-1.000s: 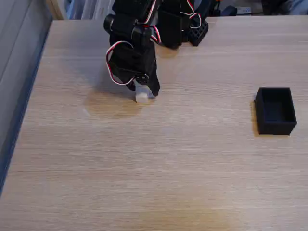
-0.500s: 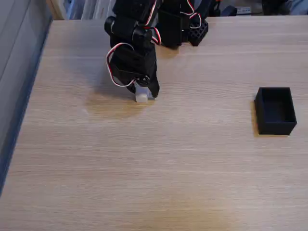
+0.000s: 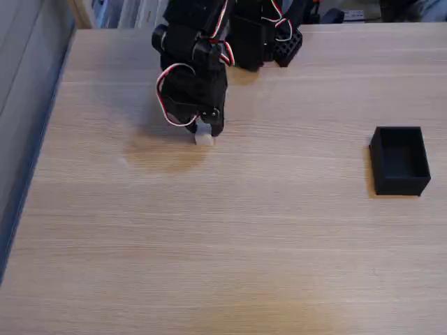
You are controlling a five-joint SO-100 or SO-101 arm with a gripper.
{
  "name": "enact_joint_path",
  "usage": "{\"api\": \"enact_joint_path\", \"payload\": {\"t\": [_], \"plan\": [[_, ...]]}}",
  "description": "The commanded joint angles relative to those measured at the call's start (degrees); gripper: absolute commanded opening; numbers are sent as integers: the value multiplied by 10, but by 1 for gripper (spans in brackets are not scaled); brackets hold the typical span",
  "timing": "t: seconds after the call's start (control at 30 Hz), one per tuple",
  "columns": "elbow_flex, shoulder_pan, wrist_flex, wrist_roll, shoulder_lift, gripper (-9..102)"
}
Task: Pick a white block and place it in the black box.
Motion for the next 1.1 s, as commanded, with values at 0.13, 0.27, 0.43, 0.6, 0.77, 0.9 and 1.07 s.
{"api": "enact_joint_path", "payload": {"t": [0.13, 0.27, 0.43, 0.6, 0.77, 0.9, 1.07], "plan": [[-32, -17, 36, -18, 60, 0], [-27, -54, 48, -28, 125, 0], [9, -132, 52, -38, 215, 0], [28, -234, 53, -16, 289, 0], [40, -344, 33, 2, 359, 0], [57, -424, 7, 8, 410, 0], [83, -512, -6, 9, 458, 0]]}}
